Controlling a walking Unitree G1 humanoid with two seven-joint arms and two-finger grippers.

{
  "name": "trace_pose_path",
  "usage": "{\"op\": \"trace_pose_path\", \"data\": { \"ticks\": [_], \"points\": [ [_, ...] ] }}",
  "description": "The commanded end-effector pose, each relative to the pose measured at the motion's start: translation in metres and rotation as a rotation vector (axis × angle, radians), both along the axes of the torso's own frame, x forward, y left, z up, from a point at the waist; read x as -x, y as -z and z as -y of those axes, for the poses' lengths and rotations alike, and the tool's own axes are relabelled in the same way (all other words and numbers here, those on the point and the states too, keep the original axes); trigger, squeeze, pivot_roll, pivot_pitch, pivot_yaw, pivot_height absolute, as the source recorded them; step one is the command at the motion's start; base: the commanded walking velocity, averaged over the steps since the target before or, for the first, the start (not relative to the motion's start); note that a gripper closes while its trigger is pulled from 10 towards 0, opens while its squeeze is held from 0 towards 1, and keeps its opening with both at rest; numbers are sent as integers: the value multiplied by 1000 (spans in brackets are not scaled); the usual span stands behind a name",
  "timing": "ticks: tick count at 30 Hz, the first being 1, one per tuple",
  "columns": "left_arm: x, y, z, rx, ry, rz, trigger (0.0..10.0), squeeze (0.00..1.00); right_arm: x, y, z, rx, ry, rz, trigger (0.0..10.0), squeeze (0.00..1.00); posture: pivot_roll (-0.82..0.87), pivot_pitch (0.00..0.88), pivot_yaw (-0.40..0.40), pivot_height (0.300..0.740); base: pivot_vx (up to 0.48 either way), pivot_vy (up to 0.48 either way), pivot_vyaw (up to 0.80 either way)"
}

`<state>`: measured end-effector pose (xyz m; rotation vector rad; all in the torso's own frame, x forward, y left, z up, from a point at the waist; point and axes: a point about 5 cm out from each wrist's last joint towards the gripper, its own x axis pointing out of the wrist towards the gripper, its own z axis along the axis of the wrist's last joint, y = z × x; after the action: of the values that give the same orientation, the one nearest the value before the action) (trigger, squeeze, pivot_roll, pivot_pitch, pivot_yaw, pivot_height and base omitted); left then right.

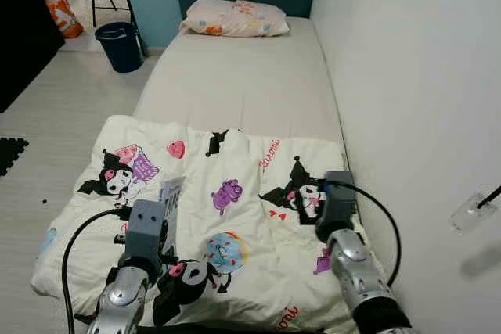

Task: Clean up the room

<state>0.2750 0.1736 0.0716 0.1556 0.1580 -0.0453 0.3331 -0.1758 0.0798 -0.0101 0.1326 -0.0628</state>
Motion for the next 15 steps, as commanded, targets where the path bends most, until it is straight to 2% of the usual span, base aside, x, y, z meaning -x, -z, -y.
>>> {"op": "trace_pose_path", "data": {
  "ticks": [1,5,7,8,15],
  "points": [
    [-3,0,3,14,19,15,10000,0,4,8,6,26,52,-35,10000,0,5,115,38,740,0,0,0],
    [-4,1,4,15,26,14,10000,0,6,11,7,31,59,-50,10000,0,-1,112,42,740,0,0,0],
    [-4,1,4,17,26,13,10000,0,6,12,5,23,41,-48,10000,0,-3,113,44,740,0,0,0],
    [-3,1,5,22,24,14,10000,0,5,13,-2,8,-9,-49,10000,0,-1,113,41,740,0,0,0],
    [-1,1,5,27,24,17,10000,0,5,14,-6,4,-29,-56,10000,0,4,115,36,740,0,0,0]
  ]
}}
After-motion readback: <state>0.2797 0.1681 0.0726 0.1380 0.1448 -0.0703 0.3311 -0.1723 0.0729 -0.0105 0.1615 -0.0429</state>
